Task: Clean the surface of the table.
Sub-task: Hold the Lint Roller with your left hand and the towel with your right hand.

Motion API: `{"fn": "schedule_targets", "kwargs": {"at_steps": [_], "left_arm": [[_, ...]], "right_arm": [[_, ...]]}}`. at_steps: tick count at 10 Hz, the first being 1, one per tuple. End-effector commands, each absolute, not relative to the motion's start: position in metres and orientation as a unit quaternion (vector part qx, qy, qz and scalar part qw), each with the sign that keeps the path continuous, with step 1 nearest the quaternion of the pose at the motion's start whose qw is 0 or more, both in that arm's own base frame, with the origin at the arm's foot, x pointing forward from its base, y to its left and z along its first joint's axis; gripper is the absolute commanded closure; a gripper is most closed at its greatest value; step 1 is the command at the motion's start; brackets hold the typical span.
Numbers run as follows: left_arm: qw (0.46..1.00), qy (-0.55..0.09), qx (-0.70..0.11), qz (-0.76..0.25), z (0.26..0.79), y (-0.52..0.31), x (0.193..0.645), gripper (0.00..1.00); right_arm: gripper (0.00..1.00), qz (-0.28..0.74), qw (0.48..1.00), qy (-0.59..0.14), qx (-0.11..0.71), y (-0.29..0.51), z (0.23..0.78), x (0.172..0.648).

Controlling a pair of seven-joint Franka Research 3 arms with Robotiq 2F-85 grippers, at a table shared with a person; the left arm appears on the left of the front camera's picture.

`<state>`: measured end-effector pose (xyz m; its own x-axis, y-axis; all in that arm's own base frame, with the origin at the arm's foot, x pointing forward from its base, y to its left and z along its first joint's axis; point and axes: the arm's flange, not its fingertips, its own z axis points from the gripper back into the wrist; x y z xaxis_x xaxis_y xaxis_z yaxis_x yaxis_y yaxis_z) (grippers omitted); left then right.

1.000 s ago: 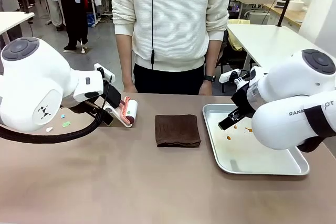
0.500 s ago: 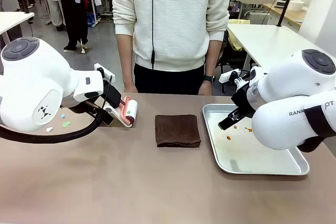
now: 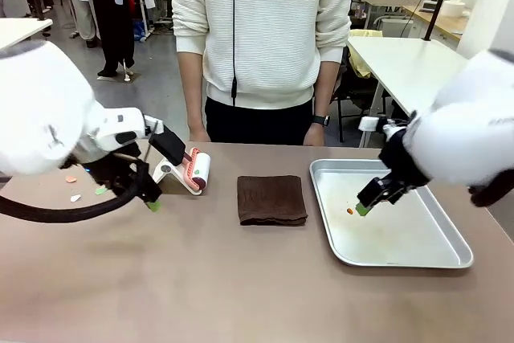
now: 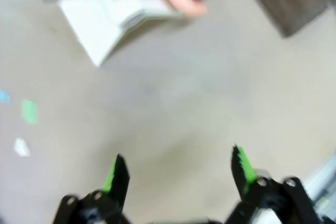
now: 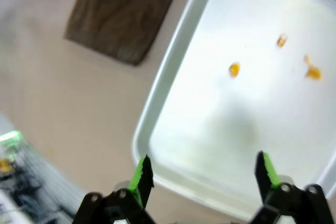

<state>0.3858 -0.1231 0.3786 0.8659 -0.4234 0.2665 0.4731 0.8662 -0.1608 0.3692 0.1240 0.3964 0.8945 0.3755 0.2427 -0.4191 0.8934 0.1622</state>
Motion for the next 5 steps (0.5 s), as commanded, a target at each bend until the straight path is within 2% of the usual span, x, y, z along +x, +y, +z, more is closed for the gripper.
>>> {"fn": "schedule_targets", "kwargs": {"at_steps": [1, 3, 4, 5], "left_arm": [[0.945, -0.1, -0.226, -0.215, 0.413, -0.081, 0.38, 0.0], [0.917, -0.139, -0.31, -0.207, 0.437, -0.019, 0.357, 0.0], [0.891, -0.172, -0.362, -0.212, 0.456, 0.019, 0.337, 0.0], [0.882, -0.204, -0.38, -0.188, 0.461, 0.057, 0.324, 0.0]], "right_arm": [[0.0, 0.139, 0.966, -0.083, 0.202, 0.087, 0.426, 0.369], [0.0, 0.12, 0.937, -0.079, 0.318, 0.034, 0.434, 0.35], [0.0, 0.092, 0.916, -0.108, 0.376, -0.001, 0.438, 0.329], [0.0, 0.068, 0.892, -0.144, 0.423, -0.033, 0.44, 0.31]]}}
